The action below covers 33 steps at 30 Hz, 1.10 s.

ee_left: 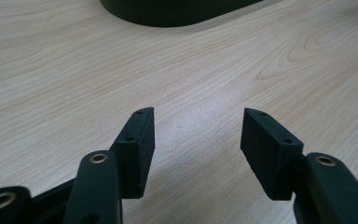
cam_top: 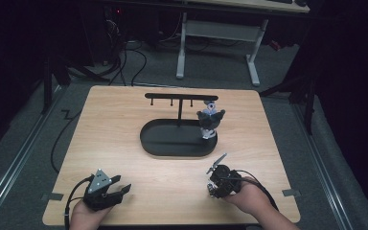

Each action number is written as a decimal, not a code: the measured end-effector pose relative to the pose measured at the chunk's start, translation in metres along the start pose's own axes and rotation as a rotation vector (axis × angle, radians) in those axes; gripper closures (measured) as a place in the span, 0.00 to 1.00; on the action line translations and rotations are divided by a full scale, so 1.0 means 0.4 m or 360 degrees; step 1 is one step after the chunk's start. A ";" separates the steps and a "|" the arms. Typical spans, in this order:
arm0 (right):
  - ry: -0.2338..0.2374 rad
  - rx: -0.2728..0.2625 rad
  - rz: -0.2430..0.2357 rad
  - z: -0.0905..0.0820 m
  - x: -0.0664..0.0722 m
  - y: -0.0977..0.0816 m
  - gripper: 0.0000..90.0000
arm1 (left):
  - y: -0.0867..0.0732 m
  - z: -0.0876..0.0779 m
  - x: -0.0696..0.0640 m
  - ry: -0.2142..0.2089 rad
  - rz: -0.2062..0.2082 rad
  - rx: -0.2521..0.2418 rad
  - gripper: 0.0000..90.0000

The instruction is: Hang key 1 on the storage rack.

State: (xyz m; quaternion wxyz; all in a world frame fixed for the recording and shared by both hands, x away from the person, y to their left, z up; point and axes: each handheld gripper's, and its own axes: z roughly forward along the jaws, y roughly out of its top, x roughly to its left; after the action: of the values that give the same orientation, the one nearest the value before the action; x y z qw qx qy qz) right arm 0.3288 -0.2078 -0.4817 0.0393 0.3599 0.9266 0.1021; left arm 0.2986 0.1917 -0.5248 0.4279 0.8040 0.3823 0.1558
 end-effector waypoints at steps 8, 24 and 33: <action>-0.0010 -0.0039 0.0047 -0.012 -0.016 0.006 0.75 | -0.001 0.002 0.000 -0.0003 0.0001 0.0005 0.50; 0.0038 -0.0018 0.0056 -0.006 -0.030 0.004 0.98 | -0.003 0.005 0.001 -0.0005 0.0001 0.0016 0.50; 0.0029 -0.0024 0.0063 -0.003 -0.035 0.005 0.98 | -0.003 0.007 0.001 -0.0007 0.0011 0.0035 0.50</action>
State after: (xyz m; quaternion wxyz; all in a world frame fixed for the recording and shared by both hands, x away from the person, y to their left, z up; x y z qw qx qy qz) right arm 0.3404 -0.2160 -0.4802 0.0316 0.3770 0.9187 0.1132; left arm 0.2998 0.1909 -0.5274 0.4192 0.8104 0.3803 0.1514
